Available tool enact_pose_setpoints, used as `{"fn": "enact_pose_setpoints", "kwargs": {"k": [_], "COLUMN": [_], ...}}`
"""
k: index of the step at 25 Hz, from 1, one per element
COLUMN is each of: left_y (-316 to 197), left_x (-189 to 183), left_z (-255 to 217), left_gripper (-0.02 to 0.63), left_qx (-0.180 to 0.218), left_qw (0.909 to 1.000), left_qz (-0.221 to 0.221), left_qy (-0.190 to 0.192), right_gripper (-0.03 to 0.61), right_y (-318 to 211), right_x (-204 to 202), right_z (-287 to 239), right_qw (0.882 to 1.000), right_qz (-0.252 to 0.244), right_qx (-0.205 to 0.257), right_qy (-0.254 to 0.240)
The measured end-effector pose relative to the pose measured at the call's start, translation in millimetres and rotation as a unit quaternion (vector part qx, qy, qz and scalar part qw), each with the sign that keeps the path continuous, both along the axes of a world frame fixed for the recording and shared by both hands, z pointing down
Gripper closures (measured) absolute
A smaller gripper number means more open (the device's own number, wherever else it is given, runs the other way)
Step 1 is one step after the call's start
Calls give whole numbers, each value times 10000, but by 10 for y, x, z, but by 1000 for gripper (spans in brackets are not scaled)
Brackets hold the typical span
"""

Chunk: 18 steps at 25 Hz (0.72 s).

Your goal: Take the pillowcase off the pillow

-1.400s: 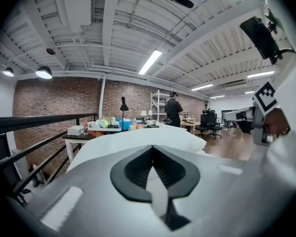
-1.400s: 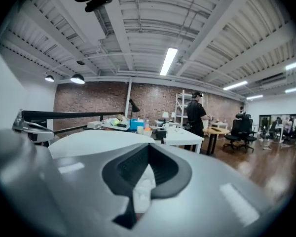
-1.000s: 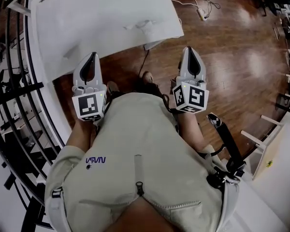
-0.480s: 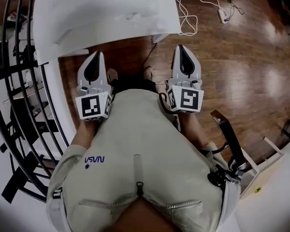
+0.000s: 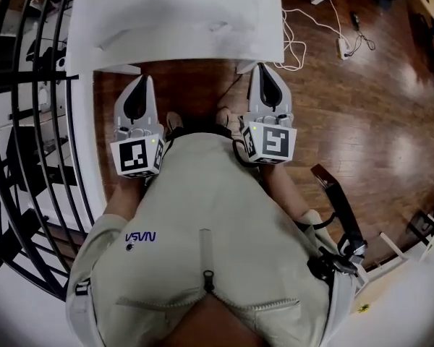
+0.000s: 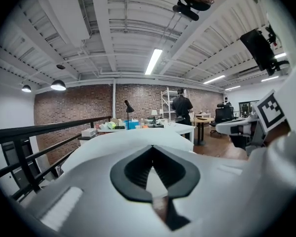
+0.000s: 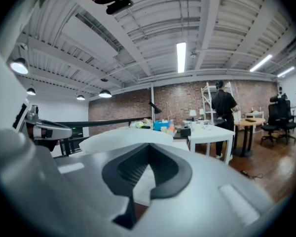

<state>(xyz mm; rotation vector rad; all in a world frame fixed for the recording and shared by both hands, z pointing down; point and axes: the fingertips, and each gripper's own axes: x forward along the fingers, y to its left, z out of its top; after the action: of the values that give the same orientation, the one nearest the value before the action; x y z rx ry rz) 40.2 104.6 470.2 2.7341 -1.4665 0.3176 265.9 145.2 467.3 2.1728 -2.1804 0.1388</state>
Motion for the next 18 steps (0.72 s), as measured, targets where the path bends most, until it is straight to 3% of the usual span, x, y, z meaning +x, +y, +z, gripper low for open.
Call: {"fn": "enact_pose_setpoints", "kwargs": {"k": [7, 18], "left_y": [-122, -213], "left_x": [-345, -435], "left_z": [-30, -93], "left_gripper": [607, 607], "left_qx": [42, 175], "left_qw": [10000, 9994], "left_qz": [32, 296], "left_qy": [68, 88], "right_gripper": [577, 578], "right_y": [-100, -83], "right_x": [-302, -424], "right_z": [-4, -30], "right_qw": [9997, 9992], "right_qz": [73, 261], "right_qx": [-216, -304], "right_qy": [-36, 10]}}
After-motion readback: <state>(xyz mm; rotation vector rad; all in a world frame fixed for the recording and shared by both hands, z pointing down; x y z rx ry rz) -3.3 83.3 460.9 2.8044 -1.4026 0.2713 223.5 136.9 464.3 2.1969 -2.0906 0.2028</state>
